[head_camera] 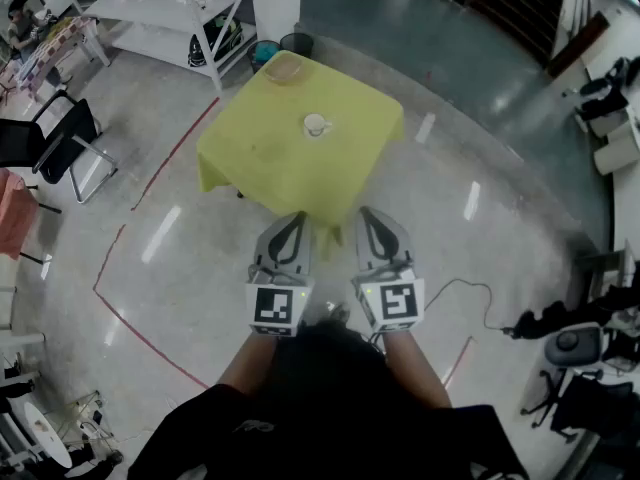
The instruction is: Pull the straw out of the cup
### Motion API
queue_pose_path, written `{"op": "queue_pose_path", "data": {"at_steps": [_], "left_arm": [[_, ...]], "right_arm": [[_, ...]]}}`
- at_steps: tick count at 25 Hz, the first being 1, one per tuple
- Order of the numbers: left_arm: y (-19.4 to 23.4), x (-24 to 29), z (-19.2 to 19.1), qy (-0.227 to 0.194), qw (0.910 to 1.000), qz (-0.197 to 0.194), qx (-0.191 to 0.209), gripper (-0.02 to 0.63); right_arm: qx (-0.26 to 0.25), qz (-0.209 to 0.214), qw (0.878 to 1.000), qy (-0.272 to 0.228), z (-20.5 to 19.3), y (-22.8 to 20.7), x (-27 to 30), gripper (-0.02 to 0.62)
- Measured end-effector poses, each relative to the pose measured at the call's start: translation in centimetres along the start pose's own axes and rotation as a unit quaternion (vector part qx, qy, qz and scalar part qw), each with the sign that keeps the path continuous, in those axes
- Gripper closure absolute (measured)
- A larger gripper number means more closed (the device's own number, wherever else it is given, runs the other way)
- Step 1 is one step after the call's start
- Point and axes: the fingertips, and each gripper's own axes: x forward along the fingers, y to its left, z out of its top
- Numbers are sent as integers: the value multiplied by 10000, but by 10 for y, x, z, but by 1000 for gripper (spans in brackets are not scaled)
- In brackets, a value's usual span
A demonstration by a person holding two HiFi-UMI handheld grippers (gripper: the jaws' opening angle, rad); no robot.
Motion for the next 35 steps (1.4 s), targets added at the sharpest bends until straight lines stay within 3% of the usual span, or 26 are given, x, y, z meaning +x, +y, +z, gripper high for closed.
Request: {"op": "queue_pose_path", "data": {"at_steps": [7,13,16,24,31,35], "left_arm": [[22,-10,-1,-45,10000,38,-27,561],[64,-37,-33,304,9990,287,-172,561],[79,-46,-45,405,9983,323,-251,561],[127,-71,-84,713,9964,242,-384,561],[168,-72,-90,709,9969,246,-250,561],[168,-65,-92,744,9963,264,-327,561]], "right_arm": [[47,-58,9999,-111,-1,15,8,580],[260,129,9983,501,-34,51,24,578],[211,302,9979,536,-39,71,33,578],[136,153,9970,751,-54,102,52,578],[90,100,9963,853,-60,124,62,580],[144,135,9952,957,-67,117,69,578]]}}
